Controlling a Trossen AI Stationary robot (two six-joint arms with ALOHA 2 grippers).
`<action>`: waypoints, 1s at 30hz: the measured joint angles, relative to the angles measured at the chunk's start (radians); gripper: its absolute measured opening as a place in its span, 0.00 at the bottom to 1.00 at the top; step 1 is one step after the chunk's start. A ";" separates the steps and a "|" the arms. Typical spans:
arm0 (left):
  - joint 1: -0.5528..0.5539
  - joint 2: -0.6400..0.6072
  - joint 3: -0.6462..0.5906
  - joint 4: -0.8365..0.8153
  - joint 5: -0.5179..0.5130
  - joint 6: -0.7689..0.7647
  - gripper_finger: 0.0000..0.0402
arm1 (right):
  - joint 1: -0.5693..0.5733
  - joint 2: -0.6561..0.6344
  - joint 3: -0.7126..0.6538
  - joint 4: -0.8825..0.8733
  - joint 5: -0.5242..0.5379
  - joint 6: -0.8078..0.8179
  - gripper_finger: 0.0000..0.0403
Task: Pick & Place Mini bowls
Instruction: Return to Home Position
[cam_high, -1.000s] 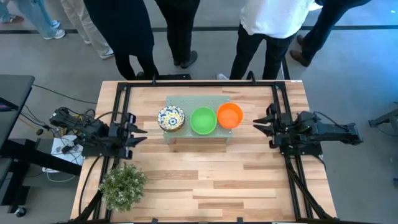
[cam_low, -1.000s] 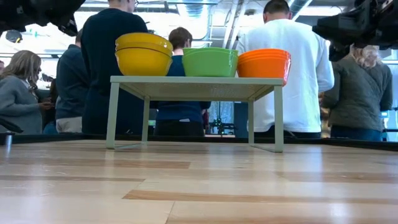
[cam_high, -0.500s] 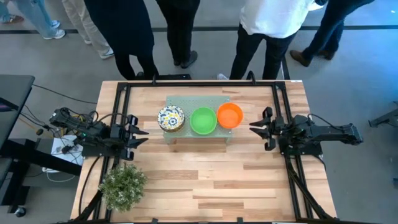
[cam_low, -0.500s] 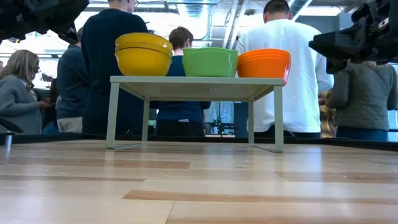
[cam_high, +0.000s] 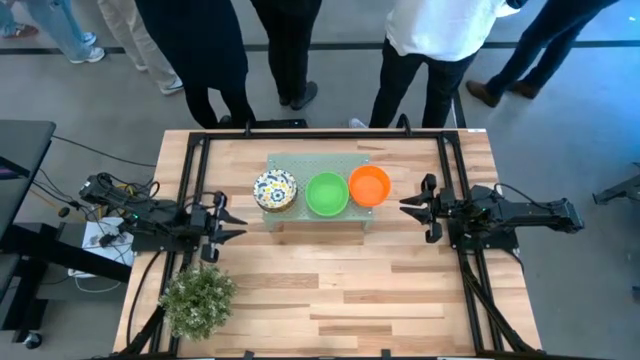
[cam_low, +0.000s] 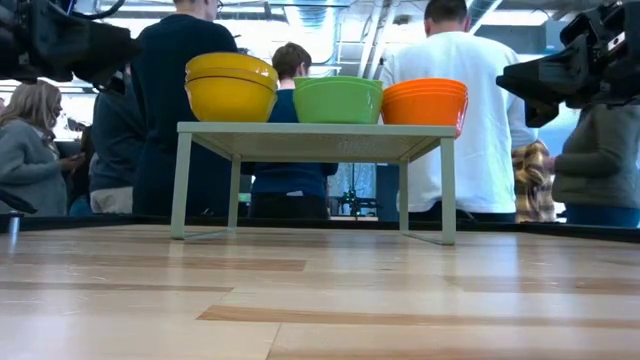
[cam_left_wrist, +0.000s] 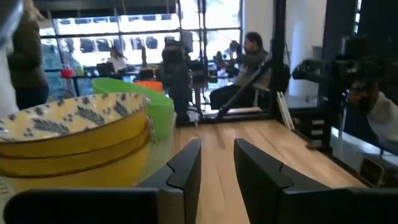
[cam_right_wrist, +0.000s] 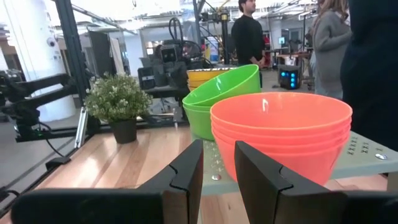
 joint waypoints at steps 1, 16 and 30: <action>0.000 0.000 0.000 -0.004 0.010 0.001 0.24 | 0.000 0.000 0.000 0.000 0.000 0.000 0.22; 0.000 0.000 0.000 -0.040 0.106 0.045 0.24 | 0.000 0.000 -0.001 -0.003 0.000 0.002 0.22; 0.000 0.000 0.000 -0.045 0.106 0.033 0.24 | 0.000 0.000 -0.001 -0.003 0.000 0.002 0.22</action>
